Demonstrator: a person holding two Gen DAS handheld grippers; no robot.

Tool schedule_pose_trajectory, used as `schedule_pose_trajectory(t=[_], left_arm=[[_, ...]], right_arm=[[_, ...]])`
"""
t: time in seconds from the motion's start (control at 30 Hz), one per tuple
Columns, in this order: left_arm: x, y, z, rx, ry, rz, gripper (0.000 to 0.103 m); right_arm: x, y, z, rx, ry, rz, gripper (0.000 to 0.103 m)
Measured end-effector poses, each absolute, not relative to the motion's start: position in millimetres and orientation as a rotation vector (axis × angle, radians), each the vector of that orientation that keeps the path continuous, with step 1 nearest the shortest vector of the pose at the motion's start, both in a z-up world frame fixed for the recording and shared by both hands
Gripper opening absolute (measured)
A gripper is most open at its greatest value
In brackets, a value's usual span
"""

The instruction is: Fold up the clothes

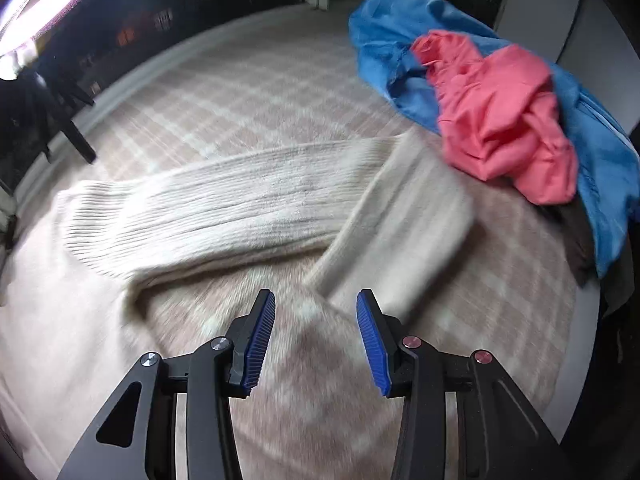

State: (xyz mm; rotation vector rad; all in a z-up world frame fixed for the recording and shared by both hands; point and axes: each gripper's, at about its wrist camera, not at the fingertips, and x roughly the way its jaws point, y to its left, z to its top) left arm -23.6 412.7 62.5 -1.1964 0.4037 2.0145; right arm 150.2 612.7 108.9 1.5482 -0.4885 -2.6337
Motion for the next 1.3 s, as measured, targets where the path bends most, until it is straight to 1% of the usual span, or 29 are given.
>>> schedule_pose_trajectory(t=[0.13,0.17,0.2,0.27,0.4,0.57,0.67,0.77,0.8,0.9,1.07,1.13,1.17,1.2,1.27,1.3], left_arm=[[-35,432,47,-1.216,0.447,1.970,0.039],[-38,436,44,-1.221,0.458,1.958,0.032],[-41,441,40,-1.226,0.469,1.947,0.022],[-47,450,32,-1.236,0.490,1.924,0.006],[-17,409,71,-1.161,0.315,1.992,0.006],[21,358,120,-1.059,0.094,2.062,0.006],[59,322,140,-1.048,0.052,2.096,0.006],[82,302,141,-1.071,0.007,2.108,0.006],[87,302,140,-1.075,-0.005,2.109,0.006],[101,303,134,-1.089,-0.027,2.118,0.006],[109,307,127,-1.097,-0.040,2.131,0.006],[111,305,127,-1.084,-0.059,2.133,0.006],[112,304,127,-1.078,-0.069,2.133,0.006],[113,304,127,-1.074,-0.069,2.138,0.006],[116,300,129,-1.072,-0.064,2.165,0.006],[117,295,130,-1.072,-0.077,2.172,0.006]], right_arm=[[143,631,101,1.573,-0.507,-2.638,0.019],[141,634,99,1.581,-0.506,-2.636,0.019],[136,635,97,1.586,-0.503,-2.633,0.019],[128,637,94,1.595,-0.496,-2.627,0.019],[97,631,98,1.559,-0.448,-2.606,0.019],[37,616,98,1.517,-0.462,-2.507,0.020],[-16,585,96,1.490,-0.400,-2.438,0.025],[-72,543,86,1.501,-0.292,-2.379,0.026],[-91,528,80,1.513,-0.242,-2.361,0.028],[-145,487,56,1.601,-0.100,-2.334,0.030],[-195,467,29,1.712,-0.177,-2.245,0.030],[-209,452,28,1.723,-0.136,-2.240,0.032],[-215,444,26,1.742,-0.078,-2.244,0.037],[-219,436,23,1.763,-0.019,-2.246,0.037],[-226,423,11,1.829,0.096,-2.244,0.036],[-228,419,7,1.844,0.122,-2.246,0.022]])
